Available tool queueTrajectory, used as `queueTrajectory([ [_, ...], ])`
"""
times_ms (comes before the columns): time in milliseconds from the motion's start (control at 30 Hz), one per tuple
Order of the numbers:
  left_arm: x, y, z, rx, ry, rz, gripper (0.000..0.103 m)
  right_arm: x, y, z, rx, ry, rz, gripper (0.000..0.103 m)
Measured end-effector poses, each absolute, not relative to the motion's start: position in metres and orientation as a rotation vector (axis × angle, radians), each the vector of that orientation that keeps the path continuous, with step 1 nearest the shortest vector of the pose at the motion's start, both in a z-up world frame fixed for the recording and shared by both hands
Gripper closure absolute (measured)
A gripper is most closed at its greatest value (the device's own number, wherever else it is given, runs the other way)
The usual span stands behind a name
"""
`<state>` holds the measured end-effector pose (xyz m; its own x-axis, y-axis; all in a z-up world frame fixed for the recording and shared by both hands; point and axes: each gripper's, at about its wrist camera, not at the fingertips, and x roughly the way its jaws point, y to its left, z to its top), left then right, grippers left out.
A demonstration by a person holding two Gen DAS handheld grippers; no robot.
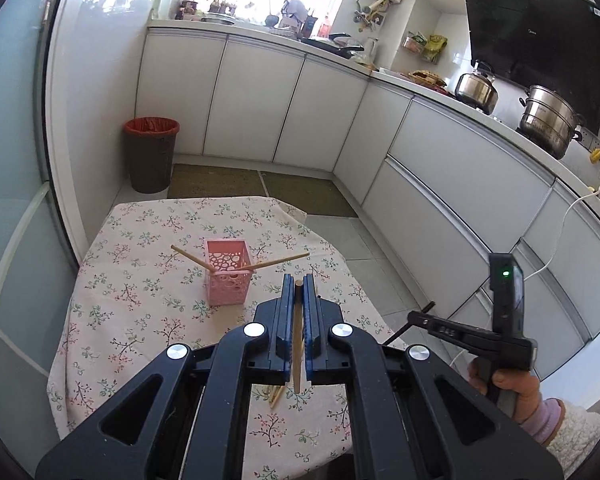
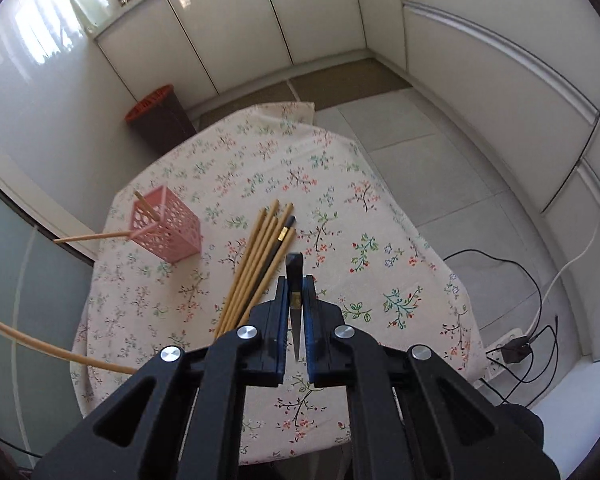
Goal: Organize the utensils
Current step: 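Carry both held chopsticks over the pink pen holder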
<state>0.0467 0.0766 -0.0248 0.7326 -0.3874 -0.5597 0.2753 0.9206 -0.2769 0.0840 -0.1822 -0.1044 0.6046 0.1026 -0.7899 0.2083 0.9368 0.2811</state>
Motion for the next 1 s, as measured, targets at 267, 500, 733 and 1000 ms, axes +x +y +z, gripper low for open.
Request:
queueTrajectory([
  [267,0.052,0.077,-0.002,-0.170,0.620,-0.322,0.100,0.075,-0.178,-0.019,0.357,0.767,0.012,0.096],
  [500,0.072,0.078,0.022,-0.166,0.584,-0.287,0.100,0.092,-0.172,0.040,0.381,0.673,0.088,0.096],
  [733,0.109,0.080,0.038,-0.162,0.534,-0.218,0.100,0.123,-0.148,0.072,0.364,0.597,0.136,0.096],
  [1000,0.167,0.085,0.036,-0.152,0.509,-0.116,0.100,0.174,-0.123,0.051,0.363,0.610,0.174,0.096],
])
